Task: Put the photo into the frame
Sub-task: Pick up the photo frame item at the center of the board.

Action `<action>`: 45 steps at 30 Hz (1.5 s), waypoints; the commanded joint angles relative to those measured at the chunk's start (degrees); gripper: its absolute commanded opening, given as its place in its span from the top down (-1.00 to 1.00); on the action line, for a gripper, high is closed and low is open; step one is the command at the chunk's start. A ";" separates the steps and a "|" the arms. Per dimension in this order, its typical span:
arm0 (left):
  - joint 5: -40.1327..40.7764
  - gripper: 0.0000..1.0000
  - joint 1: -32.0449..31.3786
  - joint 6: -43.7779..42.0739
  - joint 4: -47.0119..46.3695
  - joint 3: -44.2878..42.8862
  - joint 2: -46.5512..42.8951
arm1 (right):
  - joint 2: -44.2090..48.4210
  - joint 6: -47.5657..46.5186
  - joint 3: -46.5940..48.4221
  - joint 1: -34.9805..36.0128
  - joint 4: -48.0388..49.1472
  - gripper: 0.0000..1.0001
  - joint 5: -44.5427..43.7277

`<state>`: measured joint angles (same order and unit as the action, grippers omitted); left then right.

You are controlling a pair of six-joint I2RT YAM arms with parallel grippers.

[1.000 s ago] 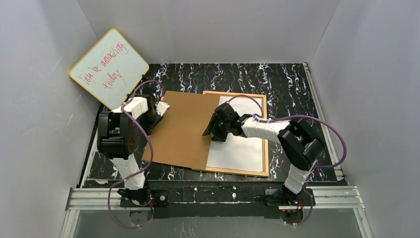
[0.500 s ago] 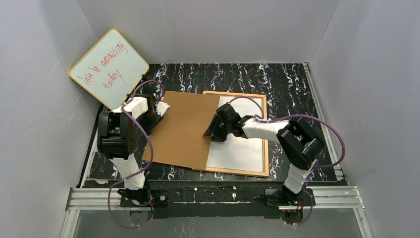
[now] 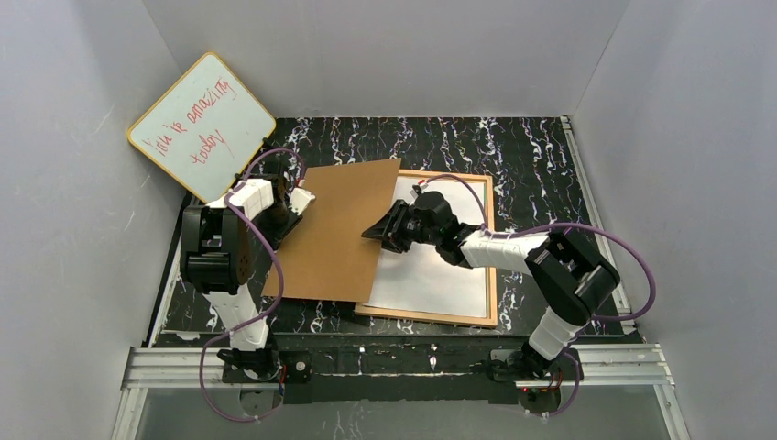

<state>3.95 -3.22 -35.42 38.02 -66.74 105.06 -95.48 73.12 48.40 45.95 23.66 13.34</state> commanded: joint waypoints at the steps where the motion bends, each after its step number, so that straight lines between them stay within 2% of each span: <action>1: -12.65 0.48 -0.91 1.48 6.06 4.68 3.67 | 2.13 2.50 0.48 0.77 10.44 0.01 2.78; 3: -13.55 0.48 -0.91 1.37 7.41 3.93 2.93 | 1.32 0.91 3.02 0.95 5.75 0.10 2.32; 5: -14.18 0.46 -0.70 0.96 9.20 2.18 1.78 | 0.92 0.45 4.54 0.98 2.70 0.39 1.64; 6: -14.73 0.37 -0.34 0.55 10.23 0.94 0.75 | 0.98 0.32 5.47 0.92 0.37 0.62 1.22; 9: -17.06 -0.20 1.27 -0.66 14.21 -5.11 -3.47 | 1.77 -0.54 8.70 0.97 -6.27 0.97 -0.06; 12: -21.05 -0.67 2.43 -4.46 19.53 -14.09 -9.70 | 2.54 -0.82 12.53 0.94 -10.41 0.97 -0.93; 16: -29.45 -0.95 2.70 -11.89 24.54 -21.50 -22.00 | 2.60 0.83 18.80 0.95 -14.44 0.97 -2.25; 21: -38.26 -0.96 2.63 -24.36 27.09 -18.91 -42.78 | 2.15 5.27 26.35 -0.47 -19.94 0.97 -3.10; 24: -41.66 -0.96 2.60 -30.44 27.82 -15.47 -51.78 | 2.61 10.63 28.87 -2.45 -21.39 0.97 -3.36; 29: -46.28 -0.96 2.54 -38.05 37.31 -19.00 -52.64 | 2.72 18.76 30.69 -5.02 -20.23 0.97 -1.42; 34: -46.07 -0.95 2.60 -47.81 37.29 -15.73 -55.02 | 1.71 24.13 31.86 -5.00 -17.56 0.97 2.17; 39: -39.84 -0.89 2.61 -53.25 34.13 -10.37 -55.61 | 3.93 27.80 27.66 -5.05 -11.76 0.97 4.21; 42: -38.56 -0.83 2.58 -51.08 25.70 -5.83 -57.51 | 4.77 28.49 25.99 -4.83 -10.38 0.97 6.07; 44: -38.25 -0.71 2.56 -50.93 22.94 -3.90 -57.97 | 5.39 29.59 24.48 -4.54 -8.79 0.97 7.00; 45: -38.18 -0.58 2.58 -52.00 22.51 -3.34 -57.89 | 5.66 30.22 23.61 -4.36 -7.44 0.97 7.41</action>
<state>-35.18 -0.64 -85.14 66.19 -72.42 48.01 -94.96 99.37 73.54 40.95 4.95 16.91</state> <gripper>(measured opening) 0.868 0.053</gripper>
